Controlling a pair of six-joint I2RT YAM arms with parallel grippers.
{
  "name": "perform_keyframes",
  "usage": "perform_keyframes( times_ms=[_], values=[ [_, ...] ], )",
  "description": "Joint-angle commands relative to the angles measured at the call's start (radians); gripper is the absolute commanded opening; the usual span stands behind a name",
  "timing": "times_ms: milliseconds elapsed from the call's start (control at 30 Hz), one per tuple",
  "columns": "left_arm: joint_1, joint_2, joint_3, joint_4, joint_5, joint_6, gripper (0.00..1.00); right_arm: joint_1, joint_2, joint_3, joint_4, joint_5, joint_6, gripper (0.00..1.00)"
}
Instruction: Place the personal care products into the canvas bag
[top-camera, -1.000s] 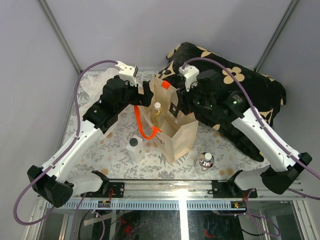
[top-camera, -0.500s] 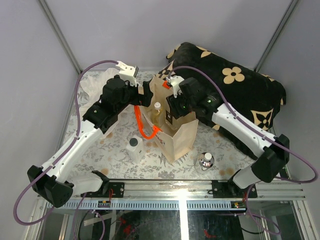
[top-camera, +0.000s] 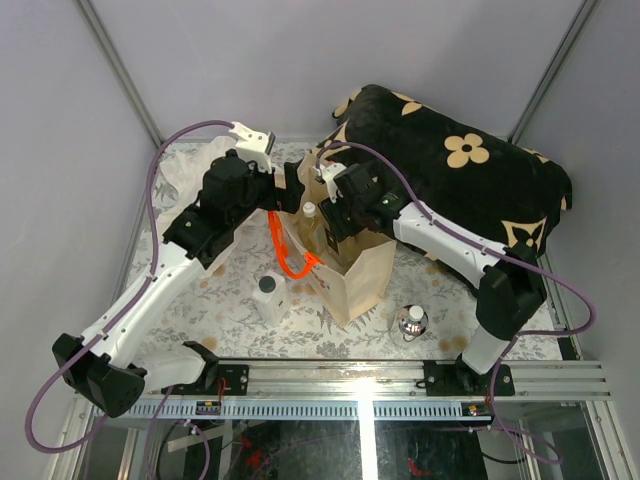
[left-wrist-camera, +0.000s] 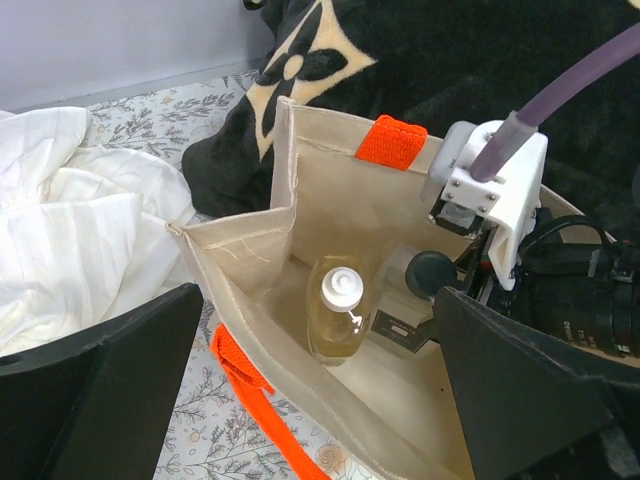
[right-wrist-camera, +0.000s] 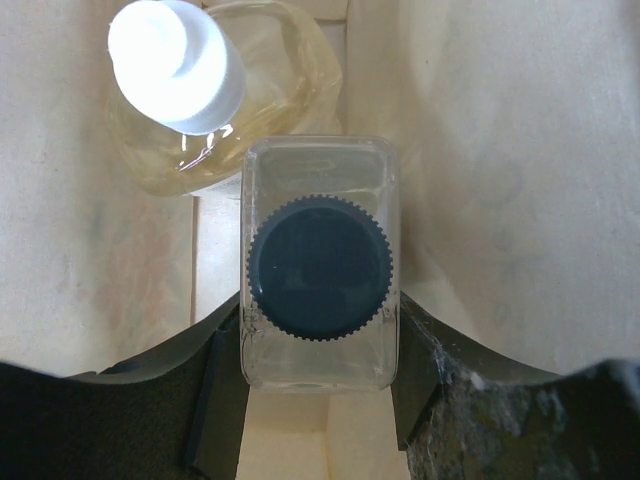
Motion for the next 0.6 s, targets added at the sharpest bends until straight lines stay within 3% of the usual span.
perform_keyframes(
  times_ms=[0,267,567],
  values=[
    [-0.003,-0.023,0.008,0.015,-0.010,0.004,1.00,0.027,-0.068,0.060,0.133,0.081,-0.023,0.43],
    [-0.005,-0.086,-0.041,-0.150,-0.036,-0.050,1.00,0.031,-0.132,0.108,0.041,0.121,-0.045,0.87],
    [-0.011,-0.253,-0.122,-0.418,0.045,-0.245,1.00,0.031,-0.150,0.185,-0.048,0.189,-0.071,0.95]
  ],
)
